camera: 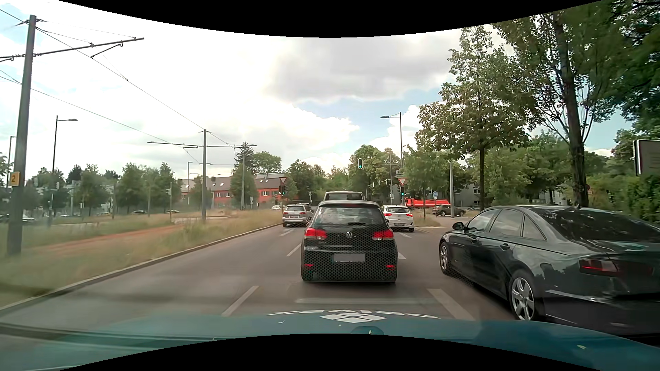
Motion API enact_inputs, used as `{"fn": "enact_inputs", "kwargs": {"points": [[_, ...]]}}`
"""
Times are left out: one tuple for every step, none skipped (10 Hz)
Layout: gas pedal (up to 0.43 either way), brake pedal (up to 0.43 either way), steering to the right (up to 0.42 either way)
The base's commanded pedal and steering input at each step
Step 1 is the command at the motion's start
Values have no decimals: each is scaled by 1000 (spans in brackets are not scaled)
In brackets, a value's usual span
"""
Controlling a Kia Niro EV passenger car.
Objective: Follow the waypoints while adhering to traffic rules and regulations
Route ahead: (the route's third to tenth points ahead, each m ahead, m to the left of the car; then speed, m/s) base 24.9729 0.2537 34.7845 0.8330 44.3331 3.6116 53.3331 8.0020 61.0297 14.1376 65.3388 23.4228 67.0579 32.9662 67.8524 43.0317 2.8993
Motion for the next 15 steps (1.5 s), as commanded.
{"fn": "enact_inputs", "kwargs": {"points": [[311, 0, -13], [268, 0, -14], [220, 0, -14], [220, 0, -14], [209, 0, -14], [47, 0, -12], [0, 0, -8], [0, 0, 0], [0, 0, 3], [0, 0, 4], [0, 0, 4], [0, 0, 4], [39, 0, 4], [169, 0, 4], [169, 0, 4]]}}
